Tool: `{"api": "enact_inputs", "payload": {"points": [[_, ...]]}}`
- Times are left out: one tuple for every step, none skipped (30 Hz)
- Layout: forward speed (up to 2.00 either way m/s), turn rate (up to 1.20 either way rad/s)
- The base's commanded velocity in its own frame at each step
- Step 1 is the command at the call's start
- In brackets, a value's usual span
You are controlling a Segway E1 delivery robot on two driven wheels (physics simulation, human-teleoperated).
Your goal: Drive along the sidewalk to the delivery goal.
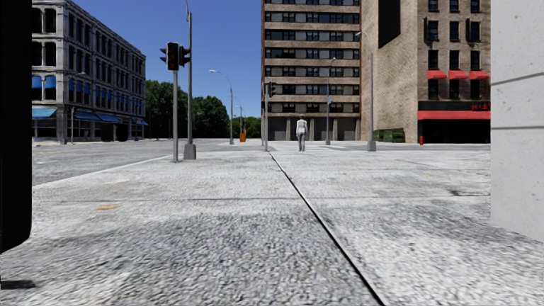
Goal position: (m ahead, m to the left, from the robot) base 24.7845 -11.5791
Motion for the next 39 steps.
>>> {"api": "enact_inputs", "payload": {"points": [[2.00,-0.07],[2.00,-0.07],[2.00,-0.07],[2.00,-0.07],[2.00,-0.12],[2.00,-0.18],[2.00,-0.23],[2.00,-0.23],[2.00,-0.24],[2.00,-0.25],[2.00,-0.25],[2.00,-0.25],[2.00,-0.25],[2.00,-0.23],[2.00,-0.11],[2.00,0.00],[2.00,0.00],[2.00,0.00],[2.00,0.00],[2.00,0.00],[2.00,0.00],[2.00,0.00],[2.00,0.00],[2.00,0.00],[2.00,0.00],[2.00,0.00],[2.00,0.00],[2.00,0.00],[2.00,0.00],[2.00,0.00],[2.00,0.00],[2.00,0.00],[2.00,0.00],[2.00,0.00],[2.00,-0.01],[2.00,-0.01],[2.00,-0.07],[2.00,-0.09],[2.00,-0.10]]}}
